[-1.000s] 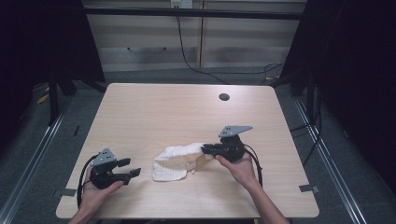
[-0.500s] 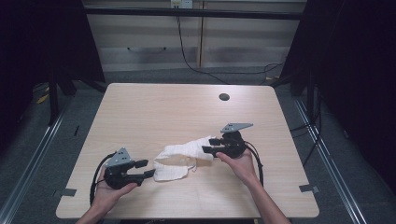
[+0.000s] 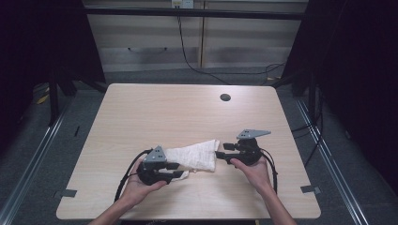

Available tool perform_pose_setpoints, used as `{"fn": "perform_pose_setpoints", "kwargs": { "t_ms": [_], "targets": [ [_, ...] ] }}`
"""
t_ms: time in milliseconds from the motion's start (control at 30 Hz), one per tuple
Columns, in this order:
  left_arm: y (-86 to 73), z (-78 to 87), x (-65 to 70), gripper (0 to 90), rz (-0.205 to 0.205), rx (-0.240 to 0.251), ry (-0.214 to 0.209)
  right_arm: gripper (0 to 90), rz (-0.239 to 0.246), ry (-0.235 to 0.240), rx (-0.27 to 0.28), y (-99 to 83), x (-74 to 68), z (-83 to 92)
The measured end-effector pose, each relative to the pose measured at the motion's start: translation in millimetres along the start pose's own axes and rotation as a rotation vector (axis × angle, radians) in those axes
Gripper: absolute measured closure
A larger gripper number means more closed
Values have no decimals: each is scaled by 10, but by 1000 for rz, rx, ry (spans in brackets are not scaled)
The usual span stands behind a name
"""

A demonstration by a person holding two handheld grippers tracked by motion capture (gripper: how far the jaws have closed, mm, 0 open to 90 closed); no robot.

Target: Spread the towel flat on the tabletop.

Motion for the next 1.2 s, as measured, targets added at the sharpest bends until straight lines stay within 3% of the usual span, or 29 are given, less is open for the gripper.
{"fn": "perform_pose_setpoints", "kwargs": {
  "t_ms": [167,367,533,667,733,867,1000,1200],
  "targets": [
    [-82,-175,-27,540,11,-33,-2,456,-14,-5,18,-3,30,37],
    [-123,-267,-16,552,-44,-73,28,452,-24,-21,28,-14,94,61],
    [-153,-309,0,635,-79,-98,38,448,-27,-25,34,-15,112,80],
    [-160,-330,57,650,-109,-86,55,445,-25,-18,28,-17,101,76],
    [-163,-330,88,721,-141,-94,62,440,-23,-12,24,-19,92,70],
    [-156,-335,129,857,-156,-103,76,439,-24,-11,23,-18,80,60],
    [-79,-256,144,875,-105,-56,35,438,-22,-15,31,-7,90,89],
    [188,69,152,878,-56,83,-9,437,-34,-24,48,10,124,138]
  ]
}}
Point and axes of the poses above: each handheld gripper's, and its own axes: z roughly backward along the jaws, y roughly out of its top, x roughly to its right, the point moved 5 cm from there along -z, roughly forward along the jaws, and after that the axes turned 1 degree about -y, right-handed, at the moved point
